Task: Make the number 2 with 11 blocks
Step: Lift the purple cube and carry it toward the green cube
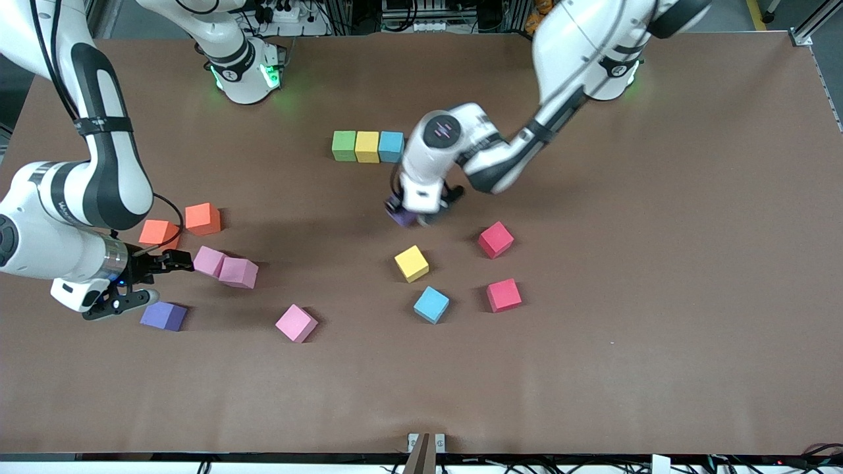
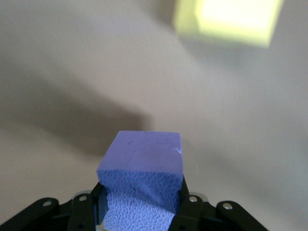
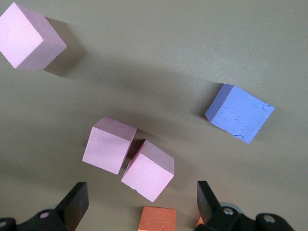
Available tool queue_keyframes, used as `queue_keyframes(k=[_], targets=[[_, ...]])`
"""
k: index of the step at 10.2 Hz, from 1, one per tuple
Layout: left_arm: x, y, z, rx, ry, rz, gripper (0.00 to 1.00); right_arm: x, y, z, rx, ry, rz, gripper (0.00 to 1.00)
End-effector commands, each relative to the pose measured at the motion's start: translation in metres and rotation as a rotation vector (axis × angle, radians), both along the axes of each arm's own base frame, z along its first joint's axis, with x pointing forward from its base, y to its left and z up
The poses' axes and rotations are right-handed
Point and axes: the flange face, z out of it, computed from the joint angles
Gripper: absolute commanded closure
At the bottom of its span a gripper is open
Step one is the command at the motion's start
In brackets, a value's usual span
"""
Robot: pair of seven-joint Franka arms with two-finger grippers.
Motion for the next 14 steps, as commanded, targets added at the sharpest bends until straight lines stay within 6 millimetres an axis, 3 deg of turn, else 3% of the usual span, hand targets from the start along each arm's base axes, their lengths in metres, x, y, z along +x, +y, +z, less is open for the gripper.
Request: queue_keyframes(k=[1,2,3,5,6,7,9,11,14], targets=[[-0.056,-0.046,0.028,-0.029,-0.083,-0.212,1.0,0.001,-0.003,0.002,0.008,-0.003,0.002,0.0],[-0.069,-0.056,0.033,-0.041,-0.112,-0.307,1.0,0.001,-0.003,0.002,0.008,-0.003,0.002,0.0],[-0.067,-0.056,0.042,-0.052,-0.119,-0.317,1.0,0.001,-0.004,0.002,0.008,-0.003,0.001,0.0],[-0.06,-0.052,0.058,-0.047,-0.135,-0.339,1.0,0.001,-0.004,0.002,0.007,-0.004,0.001,0.0],[-0.051,-0.05,0.075,-0.041,-0.139,-0.326,1.0,0.001,-0.004,0.002,0.007,-0.004,0.001,0.0],[-0.042,-0.043,0.074,-0.017,-0.137,-0.372,1.0,0.001,-0.004,0.002,0.007,-0.004,0.001,0.0],[-0.046,-0.034,0.065,0.054,-0.107,-0.534,1.0,0.001,-0.004,0.002,0.008,-0.003,0.001,0.0],[-0.051,-0.026,0.042,0.11,-0.057,-0.67,1.0,0.001,-0.004,0.002,0.007,-0.004,0.001,0.0],[-0.045,-0.017,0.021,0.119,0.018,-0.641,1.0,0.001,-0.004,0.002,0.008,-0.003,0.001,0.0]])
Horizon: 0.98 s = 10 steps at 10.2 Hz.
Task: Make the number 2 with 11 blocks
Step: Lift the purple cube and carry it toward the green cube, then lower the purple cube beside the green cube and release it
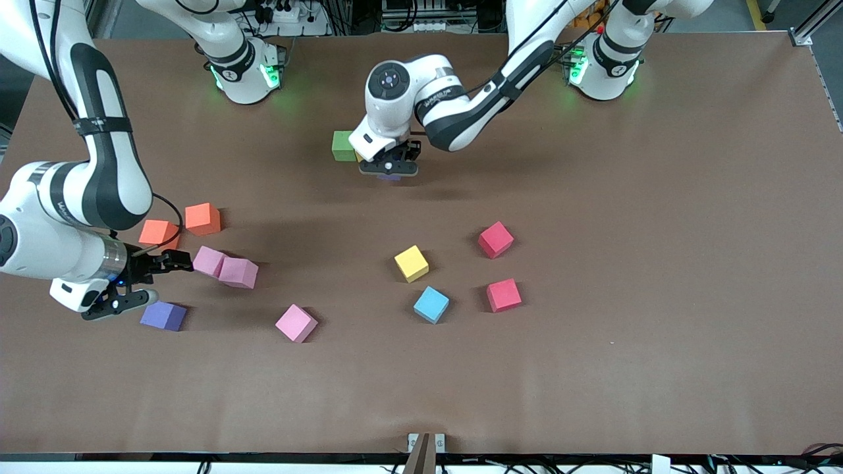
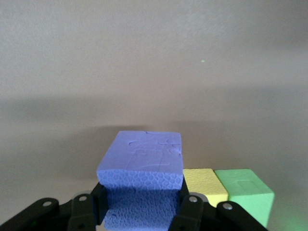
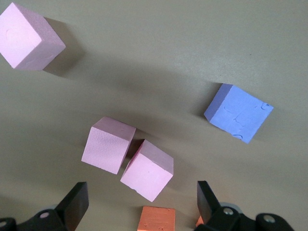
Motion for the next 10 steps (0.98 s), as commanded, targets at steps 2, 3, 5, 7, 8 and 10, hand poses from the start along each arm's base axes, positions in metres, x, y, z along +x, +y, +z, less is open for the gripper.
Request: queue_keyframes(k=[2,3,5,7,8,10], targets=[[0.014,0.014,-0.014,0.032,0.067,0.048,1.0,0.001,-0.003,0.002,0.008,-0.003,0.003,0.0],[0.013,0.013,-0.021,0.037,0.086,0.063,1.0,0.001,-0.003,0.002,0.008,-0.003,0.003,0.0],[0.007,0.01,-0.031,0.046,0.095,0.049,1.0,0.001,-0.003,0.002,0.008,-0.003,0.003,0.0],[0.009,0.009,-0.036,0.046,0.101,0.055,1.0,0.001,-0.003,0.002,0.008,-0.003,0.003,0.0],[0.014,0.003,-0.035,0.031,0.1,0.065,1.0,0.001,-0.003,0.002,0.008,-0.003,0.003,0.0],[0.022,0.0,-0.04,0.031,0.095,0.079,1.0,0.001,-0.003,0.002,0.008,-0.003,0.003,0.0]])
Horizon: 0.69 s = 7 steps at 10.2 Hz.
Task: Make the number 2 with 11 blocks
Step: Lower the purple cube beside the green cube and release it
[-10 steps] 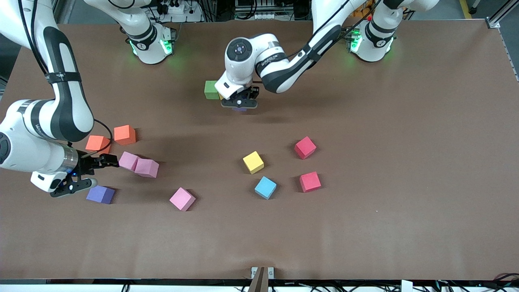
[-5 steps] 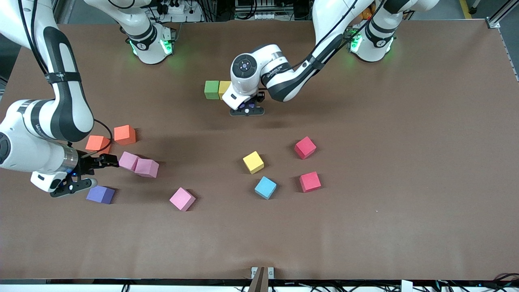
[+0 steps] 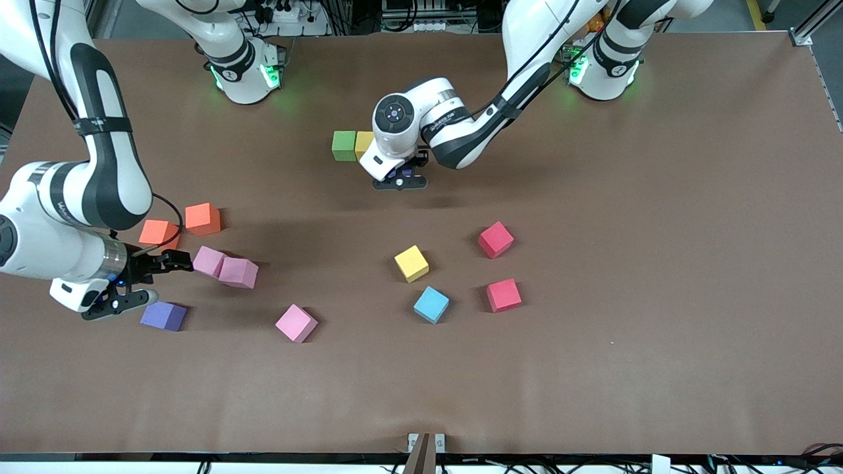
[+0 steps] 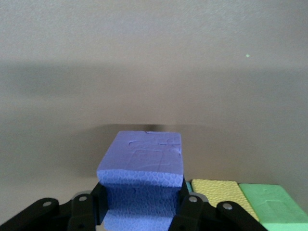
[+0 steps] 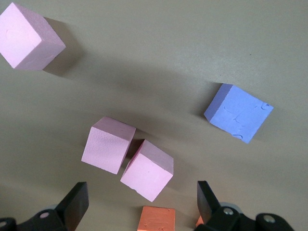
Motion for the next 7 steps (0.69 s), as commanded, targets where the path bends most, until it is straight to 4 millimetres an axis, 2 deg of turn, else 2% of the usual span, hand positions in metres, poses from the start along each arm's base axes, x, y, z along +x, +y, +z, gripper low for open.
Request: queue_keyframes(k=[1,4,6,7], targets=[[0.007,-0.006,-0.007,0.006,0.001,0.014,1.0,0.001,-0.003,0.002,0.008,-0.003,0.003,0.0],[0.01,-0.004,-0.013,0.014,0.003,0.02,1.0,0.001,-0.003,0.002,0.008,-0.003,0.003,0.0],[0.011,-0.012,-0.013,0.011,0.005,0.063,1.0,0.001,-0.004,0.002,0.008,-0.004,0.001,0.0],[0.003,-0.024,-0.014,0.008,0.004,0.071,1.0,0.001,-0.004,0.002,0.008,-0.004,0.001,0.0]])
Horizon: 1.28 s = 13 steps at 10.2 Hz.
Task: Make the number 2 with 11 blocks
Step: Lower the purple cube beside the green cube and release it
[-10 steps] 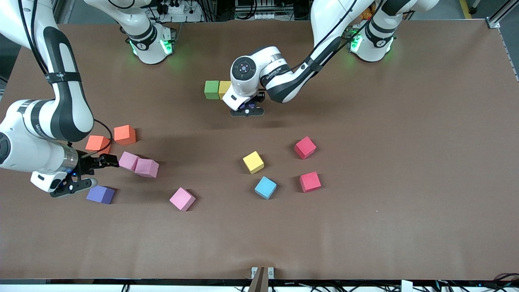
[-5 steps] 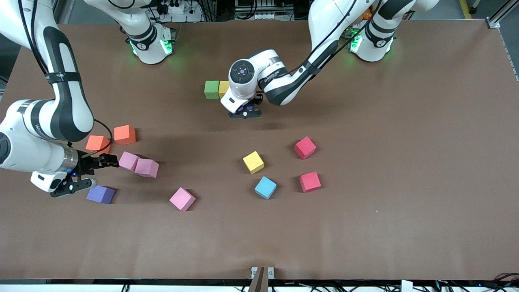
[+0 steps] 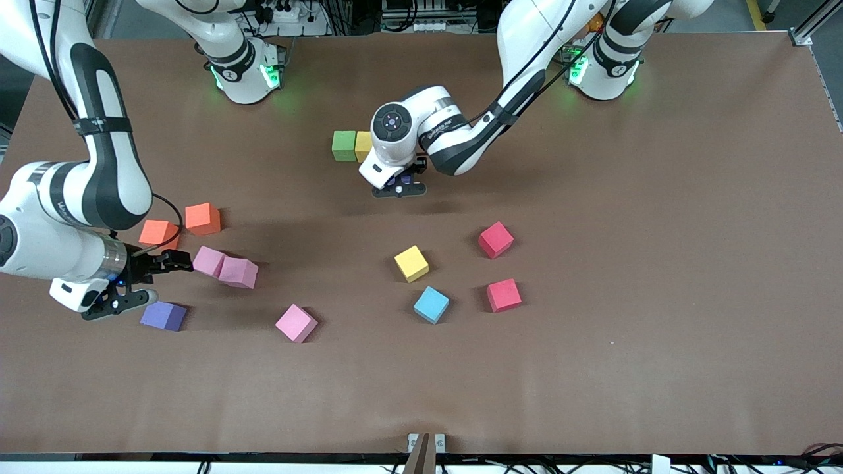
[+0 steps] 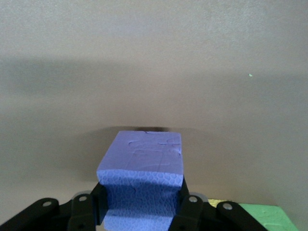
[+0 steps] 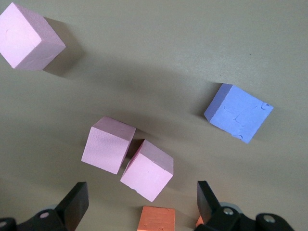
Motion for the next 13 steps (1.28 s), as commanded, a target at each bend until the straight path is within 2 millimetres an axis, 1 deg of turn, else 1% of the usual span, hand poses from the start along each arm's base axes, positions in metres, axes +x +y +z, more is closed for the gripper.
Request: queue_keyframes(k=[1,4,5,7,8,9,11,12,13], targets=[[-0.009,-0.022,0.0,-0.01,0.012,0.024,1.0,0.001,-0.005,0.002,0.009,-0.004,-0.001,0.0],[-0.011,-0.022,-0.001,-0.007,0.009,0.022,1.0,0.001,-0.005,0.002,0.008,-0.004,0.0,0.0],[-0.015,-0.024,-0.005,-0.001,0.012,0.016,1.0,0.001,-0.005,0.002,0.008,-0.004,0.0,0.0],[-0.017,-0.024,-0.007,0.001,0.01,0.01,1.0,0.001,-0.005,0.002,0.008,-0.004,0.0,0.0],[-0.02,-0.025,-0.013,0.006,0.016,0.008,1.0,0.001,-0.005,0.002,0.008,-0.004,0.0,0.0],[-0.024,-0.027,-0.014,0.008,0.014,-0.001,1.0,0.001,-0.005,0.002,0.008,-0.004,0.0,0.0],[-0.024,-0.027,-0.016,0.011,0.01,-0.004,1.0,0.001,-0.005,0.002,0.008,-0.004,0.0,0.0],[-0.025,-0.026,-0.021,0.017,0.011,-0.007,1.0,0.001,-0.005,0.002,0.008,-0.004,0.0,0.0],[-0.025,-0.026,-0.022,0.018,0.008,-0.008,1.0,0.001,-0.005,0.002,0.008,-0.004,0.0,0.0]])
